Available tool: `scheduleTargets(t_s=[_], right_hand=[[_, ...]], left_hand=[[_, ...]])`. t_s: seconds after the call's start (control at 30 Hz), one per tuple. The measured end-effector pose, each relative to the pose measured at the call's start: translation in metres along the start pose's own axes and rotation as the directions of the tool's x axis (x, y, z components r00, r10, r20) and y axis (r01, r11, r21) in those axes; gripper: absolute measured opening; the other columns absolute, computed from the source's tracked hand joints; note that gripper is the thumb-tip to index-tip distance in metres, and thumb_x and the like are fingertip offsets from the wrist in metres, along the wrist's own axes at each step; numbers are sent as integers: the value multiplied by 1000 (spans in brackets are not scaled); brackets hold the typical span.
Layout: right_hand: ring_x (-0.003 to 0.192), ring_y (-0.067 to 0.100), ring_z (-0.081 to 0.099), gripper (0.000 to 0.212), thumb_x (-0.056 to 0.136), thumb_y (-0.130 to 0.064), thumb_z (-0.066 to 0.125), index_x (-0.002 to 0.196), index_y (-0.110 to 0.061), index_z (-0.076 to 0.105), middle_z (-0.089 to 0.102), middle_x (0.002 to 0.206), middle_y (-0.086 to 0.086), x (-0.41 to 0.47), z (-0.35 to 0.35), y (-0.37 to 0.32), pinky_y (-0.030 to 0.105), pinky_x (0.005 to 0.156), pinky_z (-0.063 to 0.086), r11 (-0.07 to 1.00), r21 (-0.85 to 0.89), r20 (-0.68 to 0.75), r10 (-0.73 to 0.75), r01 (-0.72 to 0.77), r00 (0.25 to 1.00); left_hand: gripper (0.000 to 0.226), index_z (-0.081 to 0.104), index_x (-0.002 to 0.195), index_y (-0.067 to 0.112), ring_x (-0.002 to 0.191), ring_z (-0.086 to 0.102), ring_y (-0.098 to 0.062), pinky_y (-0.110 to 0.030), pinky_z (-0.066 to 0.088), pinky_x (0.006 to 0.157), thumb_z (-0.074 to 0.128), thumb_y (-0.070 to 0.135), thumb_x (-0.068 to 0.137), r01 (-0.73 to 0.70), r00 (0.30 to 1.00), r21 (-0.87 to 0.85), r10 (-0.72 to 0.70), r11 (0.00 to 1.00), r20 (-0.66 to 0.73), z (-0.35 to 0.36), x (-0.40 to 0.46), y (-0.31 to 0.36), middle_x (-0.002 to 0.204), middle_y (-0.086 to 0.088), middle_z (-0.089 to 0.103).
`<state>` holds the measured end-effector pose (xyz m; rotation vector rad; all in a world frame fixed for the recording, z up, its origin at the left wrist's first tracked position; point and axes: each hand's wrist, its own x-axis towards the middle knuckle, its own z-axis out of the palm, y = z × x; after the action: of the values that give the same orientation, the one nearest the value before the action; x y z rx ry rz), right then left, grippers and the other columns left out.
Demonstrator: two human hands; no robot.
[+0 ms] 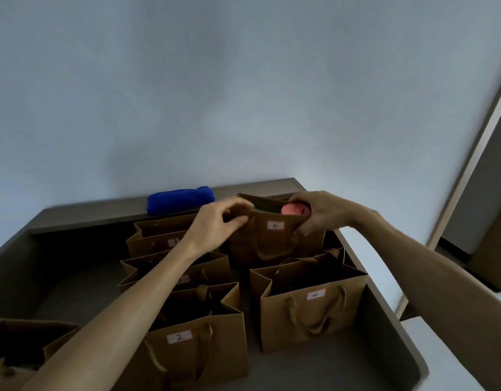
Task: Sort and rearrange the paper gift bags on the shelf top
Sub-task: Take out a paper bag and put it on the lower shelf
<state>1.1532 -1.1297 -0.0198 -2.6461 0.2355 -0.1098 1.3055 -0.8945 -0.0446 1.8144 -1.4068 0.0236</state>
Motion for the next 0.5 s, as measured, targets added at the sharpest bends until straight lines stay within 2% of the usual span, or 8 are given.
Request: scheduleTargets(t_s=[0.07,0.13,0.2,0.3,0.4,0.47,0.5], right_hand=[[97,12,60,65,63,-43,85,118,-29,54,61,108,-8,-5,-17,-8,31,79,55,999,41,-47,9,-7,999],[97,11,61,60,67,-35,87,118,-29,55,61,108,-9,-11,-29,-15,26,77,53,996,88,-90,21,-13,996],[98,10,61,59,69,-31,87,118,-28,56,61,109,-10,-16,-37,-19,23,75,52,992,129,-140,33,-15,990],[100,11,62,58,69,-30,87,119,-25,57,63,110,-8,-24,-44,-24,22,74,51,975,220,-206,56,-9,977],[101,12,64,53,71,-28,85,118,-27,59,66,110,-7,-30,-47,-28,23,75,51,941,339,-256,79,13,963],[101,13,66,50,72,-26,84,117,-27,61,67,110,-6,-33,-48,-32,24,76,52,913,407,-277,85,37,957],[100,14,66,50,72,-26,84,117,-26,61,68,110,-5,-35,-47,-35,25,76,52,899,436,-286,87,49,954]], left_hand=[[43,54,128,26,113,60,-5,-33,55,93,67,19,89,-14,991,-136,-4,991,-130,-3,5,1,123,14,59],[52,47,132,31,114,61,-17,-37,56,92,70,24,87,3,970,-256,-66,967,-235,-6,9,2,131,12,53],[54,46,132,36,113,61,-20,-41,55,94,72,29,85,36,950,-301,-126,953,-285,-9,13,1,132,11,53],[58,45,133,36,115,57,-18,-43,52,98,73,37,82,120,939,-309,-209,944,-274,-11,15,2,133,13,51],[69,41,138,34,117,56,-16,-40,49,101,73,48,78,213,924,-373,-310,903,-224,-12,13,7,140,8,48],[77,37,140,35,116,59,-21,-48,50,100,73,52,74,232,916,-547,-370,804,-154,-15,9,12,138,3,51],[81,34,142,35,115,61,-25,-54,50,98,74,50,74,227,916,-658,-387,718,-106,-17,7,15,134,2,54]])
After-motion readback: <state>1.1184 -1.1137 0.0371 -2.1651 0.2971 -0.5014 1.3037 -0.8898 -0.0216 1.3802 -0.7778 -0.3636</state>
